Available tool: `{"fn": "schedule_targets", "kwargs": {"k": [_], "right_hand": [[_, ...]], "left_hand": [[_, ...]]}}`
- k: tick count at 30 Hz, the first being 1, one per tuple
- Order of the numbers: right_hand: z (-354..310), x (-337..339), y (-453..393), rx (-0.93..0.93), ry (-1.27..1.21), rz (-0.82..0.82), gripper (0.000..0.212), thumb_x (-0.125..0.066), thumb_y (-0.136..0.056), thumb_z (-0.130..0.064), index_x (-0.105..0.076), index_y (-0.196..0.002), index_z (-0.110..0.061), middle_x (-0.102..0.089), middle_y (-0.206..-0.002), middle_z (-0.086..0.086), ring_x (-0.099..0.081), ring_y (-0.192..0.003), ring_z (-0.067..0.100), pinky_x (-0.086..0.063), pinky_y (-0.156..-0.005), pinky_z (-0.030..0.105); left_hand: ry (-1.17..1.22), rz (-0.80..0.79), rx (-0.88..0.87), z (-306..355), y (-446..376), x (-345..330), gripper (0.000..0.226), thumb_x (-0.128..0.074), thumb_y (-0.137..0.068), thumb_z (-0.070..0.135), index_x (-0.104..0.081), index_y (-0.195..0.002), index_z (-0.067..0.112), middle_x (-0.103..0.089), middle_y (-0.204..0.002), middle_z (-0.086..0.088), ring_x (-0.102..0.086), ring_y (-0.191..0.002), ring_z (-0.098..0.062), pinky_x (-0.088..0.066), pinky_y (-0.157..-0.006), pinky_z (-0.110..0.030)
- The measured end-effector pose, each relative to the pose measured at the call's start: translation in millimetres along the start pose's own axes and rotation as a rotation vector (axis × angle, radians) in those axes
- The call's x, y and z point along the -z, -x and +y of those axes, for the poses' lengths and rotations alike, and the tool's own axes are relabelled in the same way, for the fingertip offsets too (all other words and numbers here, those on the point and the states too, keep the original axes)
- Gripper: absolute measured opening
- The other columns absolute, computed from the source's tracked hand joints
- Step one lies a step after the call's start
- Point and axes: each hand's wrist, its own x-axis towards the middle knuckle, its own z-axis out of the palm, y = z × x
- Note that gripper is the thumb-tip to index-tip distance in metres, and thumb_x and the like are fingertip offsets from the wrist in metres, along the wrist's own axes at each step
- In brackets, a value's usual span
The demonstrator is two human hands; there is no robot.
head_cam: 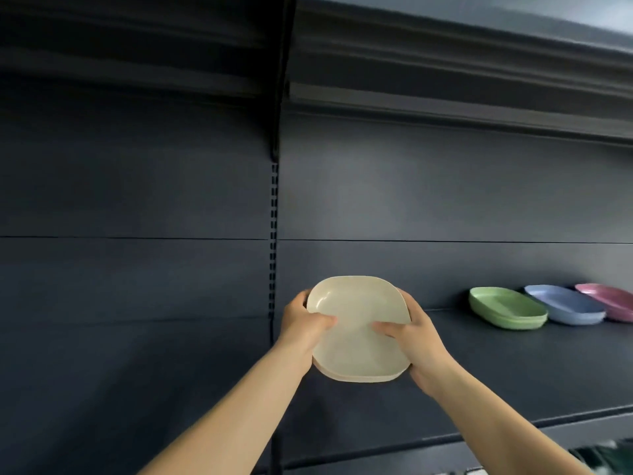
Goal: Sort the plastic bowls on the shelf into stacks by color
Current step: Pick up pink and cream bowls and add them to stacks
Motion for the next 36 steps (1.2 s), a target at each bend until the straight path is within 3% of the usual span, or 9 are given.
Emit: {"fn": "schedule_targets", "kwargs": {"k": [9, 14, 18, 25, 30, 36], "right_hand": [[17, 106, -29, -0.132, -0.114, 0.232, 0.043, -0.051, -0.081, 0.009, -0.062, -0.110, -0.021, -0.067, -0.108, 0.007, -0.062, -0.099, 0.031, -0.054, -0.074, 0.038], [28, 149, -68, -0.176, -0.079, 0.246, 0.040, -0.056, -0.080, 0.009, -0.063, -0.111, -0.016, -0.068, -0.102, 0.007, -0.063, -0.094, 0.031, -0.054, -0.079, 0.041], [45, 187, -113, -0.204, -0.039, 0.217, 0.039, -0.058, -0.080, 0.009, -0.062, -0.109, -0.017, -0.067, -0.099, 0.006, -0.061, -0.091, 0.028, -0.052, -0.073, 0.035], [93, 244, -190, -0.287, 0.051, 0.161, 0.041, -0.054, -0.078, 0.015, -0.061, -0.109, -0.011, -0.064, -0.090, 0.006, -0.057, -0.085, 0.027, -0.047, -0.066, 0.030], [114, 255, -233, -0.308, 0.098, 0.084, 0.049, -0.048, -0.074, 0.019, -0.063, -0.111, -0.011, -0.066, -0.093, 0.010, -0.058, -0.086, 0.029, -0.047, -0.064, 0.029], [119, 261, -246, -0.250, 0.198, 0.011, 0.051, -0.044, -0.075, 0.016, -0.057, -0.107, -0.022, -0.064, -0.088, -0.002, -0.057, -0.085, 0.019, -0.046, -0.064, 0.027]], "left_hand": [[0.001, -0.100, 0.123, -9, -15, -110, 0.047, -0.050, -0.079, -0.012, -0.058, -0.114, 0.018, -0.064, -0.108, -0.009, -0.059, -0.100, -0.032, -0.051, -0.080, -0.041], [0.001, -0.076, 0.143, -28, -43, -158, 0.049, -0.050, -0.079, -0.008, -0.055, -0.120, 0.018, -0.063, -0.111, -0.009, -0.059, -0.103, -0.030, -0.051, -0.085, -0.041], [0.001, -0.030, 0.139, -49, -74, -205, 0.047, -0.052, -0.079, -0.007, -0.055, -0.119, 0.016, -0.063, -0.111, -0.009, -0.059, -0.103, -0.029, -0.050, -0.084, -0.038], [-0.043, 0.055, 0.162, -89, -120, -274, 0.044, -0.049, -0.080, -0.009, -0.057, -0.116, 0.016, -0.062, -0.104, -0.003, -0.055, -0.090, -0.018, -0.044, -0.069, -0.026], [-0.165, 0.057, 0.119, -94, -154, -290, 0.069, -0.038, -0.084, -0.011, -0.041, -0.141, 0.027, -0.045, -0.136, 0.005, -0.041, -0.109, -0.012, -0.034, -0.087, -0.023], [-0.221, 0.052, 0.123, -103, -175, -295, 0.070, -0.042, -0.081, -0.013, -0.045, -0.137, 0.029, -0.052, -0.130, 0.003, -0.049, -0.111, -0.016, -0.040, -0.086, -0.024]]}}
